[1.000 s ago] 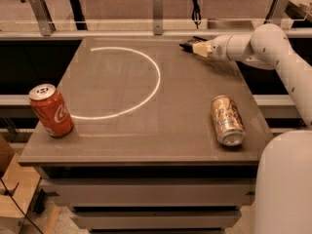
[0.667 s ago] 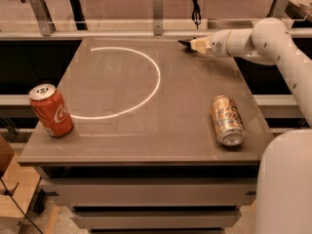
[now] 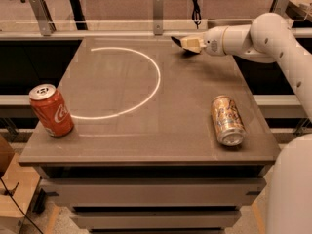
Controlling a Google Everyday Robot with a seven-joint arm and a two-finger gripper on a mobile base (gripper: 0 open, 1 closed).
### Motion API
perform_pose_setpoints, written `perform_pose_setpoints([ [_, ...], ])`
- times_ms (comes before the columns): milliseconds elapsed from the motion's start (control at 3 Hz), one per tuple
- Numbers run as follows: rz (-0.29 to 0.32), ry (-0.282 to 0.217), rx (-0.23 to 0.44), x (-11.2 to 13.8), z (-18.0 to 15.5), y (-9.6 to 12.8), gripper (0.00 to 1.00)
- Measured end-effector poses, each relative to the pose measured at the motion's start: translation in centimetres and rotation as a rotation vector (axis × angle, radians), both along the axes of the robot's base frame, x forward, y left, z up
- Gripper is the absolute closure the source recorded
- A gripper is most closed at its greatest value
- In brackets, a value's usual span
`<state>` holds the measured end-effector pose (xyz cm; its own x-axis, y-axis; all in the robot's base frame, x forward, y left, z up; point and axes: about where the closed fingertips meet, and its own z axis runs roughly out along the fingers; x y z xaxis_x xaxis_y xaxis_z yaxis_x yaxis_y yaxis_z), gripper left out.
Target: Move rxbar chocolate near coke can
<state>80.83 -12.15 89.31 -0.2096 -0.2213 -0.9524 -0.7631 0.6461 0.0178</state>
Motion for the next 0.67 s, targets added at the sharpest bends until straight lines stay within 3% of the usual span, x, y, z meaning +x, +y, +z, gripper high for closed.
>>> perform_pose_setpoints([
  [667,0.112,0.015,0.006,-8.0,2.4,4.7,1.0],
])
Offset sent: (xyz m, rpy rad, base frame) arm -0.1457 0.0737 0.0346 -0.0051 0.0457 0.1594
